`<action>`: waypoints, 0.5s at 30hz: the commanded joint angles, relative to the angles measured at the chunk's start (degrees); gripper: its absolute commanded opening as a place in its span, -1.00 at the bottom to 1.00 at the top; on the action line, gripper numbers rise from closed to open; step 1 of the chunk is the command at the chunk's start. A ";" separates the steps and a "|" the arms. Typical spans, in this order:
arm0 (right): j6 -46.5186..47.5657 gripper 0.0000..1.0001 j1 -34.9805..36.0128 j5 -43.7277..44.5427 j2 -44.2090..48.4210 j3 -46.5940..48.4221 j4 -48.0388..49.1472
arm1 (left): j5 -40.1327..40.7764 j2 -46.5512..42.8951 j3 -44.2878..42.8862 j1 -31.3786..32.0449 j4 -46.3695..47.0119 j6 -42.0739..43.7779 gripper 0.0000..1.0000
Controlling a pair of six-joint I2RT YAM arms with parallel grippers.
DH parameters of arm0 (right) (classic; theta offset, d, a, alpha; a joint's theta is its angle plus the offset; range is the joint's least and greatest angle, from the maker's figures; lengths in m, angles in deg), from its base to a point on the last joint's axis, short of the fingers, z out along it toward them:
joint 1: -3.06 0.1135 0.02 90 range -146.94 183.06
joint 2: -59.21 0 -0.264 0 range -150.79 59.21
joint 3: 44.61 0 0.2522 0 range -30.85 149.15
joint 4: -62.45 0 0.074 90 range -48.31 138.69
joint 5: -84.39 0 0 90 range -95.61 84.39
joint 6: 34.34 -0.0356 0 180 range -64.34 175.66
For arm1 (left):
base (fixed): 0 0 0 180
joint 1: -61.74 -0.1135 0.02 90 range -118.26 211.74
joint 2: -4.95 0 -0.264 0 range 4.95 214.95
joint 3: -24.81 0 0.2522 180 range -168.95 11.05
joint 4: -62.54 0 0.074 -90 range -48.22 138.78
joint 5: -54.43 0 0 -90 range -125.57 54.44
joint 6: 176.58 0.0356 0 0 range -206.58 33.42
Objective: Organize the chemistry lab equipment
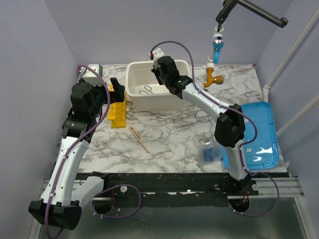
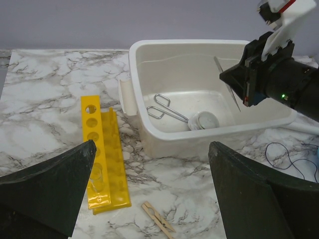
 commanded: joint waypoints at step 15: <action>0.84 0.09 0.18 -3.93 1.81 -4.51 -0.22 | -0.32 -0.54 -0.41 -0.11 0.83 -0.42 0.97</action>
